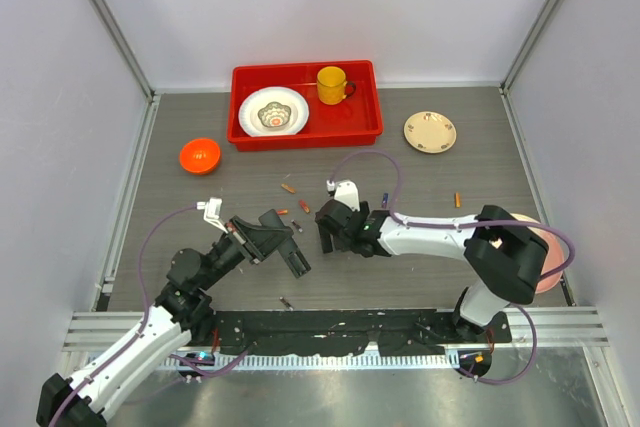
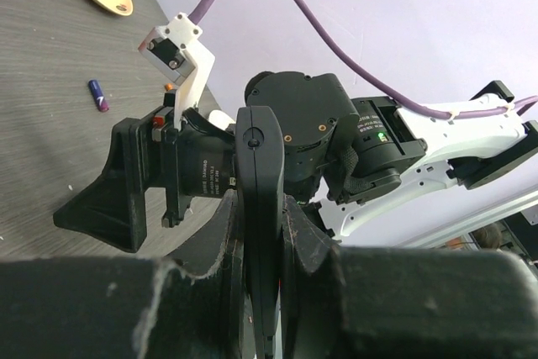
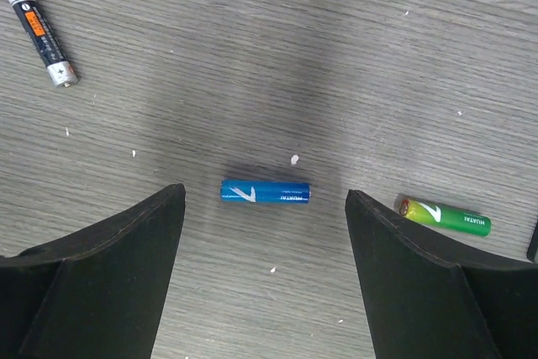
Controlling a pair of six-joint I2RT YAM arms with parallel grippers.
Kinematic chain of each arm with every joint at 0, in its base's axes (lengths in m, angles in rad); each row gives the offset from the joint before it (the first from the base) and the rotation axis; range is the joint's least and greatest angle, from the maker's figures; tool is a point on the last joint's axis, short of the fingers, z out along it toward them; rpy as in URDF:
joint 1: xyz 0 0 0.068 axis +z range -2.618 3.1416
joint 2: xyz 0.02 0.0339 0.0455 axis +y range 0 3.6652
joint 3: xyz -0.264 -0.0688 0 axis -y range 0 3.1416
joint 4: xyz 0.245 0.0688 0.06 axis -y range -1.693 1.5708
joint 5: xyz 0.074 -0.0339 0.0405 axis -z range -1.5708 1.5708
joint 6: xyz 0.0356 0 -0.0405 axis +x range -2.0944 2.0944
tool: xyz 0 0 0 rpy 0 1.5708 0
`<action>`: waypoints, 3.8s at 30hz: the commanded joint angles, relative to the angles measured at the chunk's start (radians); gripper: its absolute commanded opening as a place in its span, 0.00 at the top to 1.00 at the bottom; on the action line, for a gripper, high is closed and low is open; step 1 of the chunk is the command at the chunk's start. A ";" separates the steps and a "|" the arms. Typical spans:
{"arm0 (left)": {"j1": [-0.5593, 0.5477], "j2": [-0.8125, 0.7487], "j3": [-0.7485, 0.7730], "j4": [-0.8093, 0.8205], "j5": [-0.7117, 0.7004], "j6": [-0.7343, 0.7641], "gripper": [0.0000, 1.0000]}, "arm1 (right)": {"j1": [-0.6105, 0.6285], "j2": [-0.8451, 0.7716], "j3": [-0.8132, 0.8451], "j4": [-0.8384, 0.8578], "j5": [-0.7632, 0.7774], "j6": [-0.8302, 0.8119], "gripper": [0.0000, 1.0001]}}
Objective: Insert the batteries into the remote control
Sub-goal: Adjust the battery at the center of the board, then pick up the battery from the center of the board.
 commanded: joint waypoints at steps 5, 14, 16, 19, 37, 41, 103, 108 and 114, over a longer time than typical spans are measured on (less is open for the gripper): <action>0.006 -0.003 0.015 0.025 -0.001 0.017 1.00 | 0.008 0.049 0.047 0.006 0.035 0.028 0.22; 0.006 -0.029 0.010 0.005 0.002 0.017 1.00 | 0.009 0.087 0.060 -0.006 0.032 0.022 0.33; 0.006 -0.041 0.007 -0.001 0.000 0.017 1.00 | 0.014 0.089 0.059 -0.008 0.032 0.022 0.34; 0.006 -0.057 0.004 -0.010 -0.003 0.017 1.00 | 0.014 0.087 0.053 -0.006 0.026 0.024 0.39; 0.006 -0.004 0.004 0.054 0.004 0.006 1.00 | 0.006 -0.173 -0.088 0.166 -0.087 -0.920 0.55; 0.006 0.006 0.001 0.076 0.016 -0.003 1.00 | -0.016 -0.215 -0.154 0.227 -0.286 -1.350 0.65; 0.006 -0.084 -0.008 -0.035 -0.043 0.003 1.00 | -0.152 -0.068 0.235 -0.075 -0.172 -0.103 0.00; 0.006 -0.051 -0.005 -0.018 -0.038 0.001 1.00 | -0.119 0.101 0.375 -0.348 -0.056 0.026 0.16; 0.005 -0.020 -0.008 0.007 -0.026 -0.008 1.00 | -0.122 0.138 0.344 -0.347 -0.081 0.051 0.35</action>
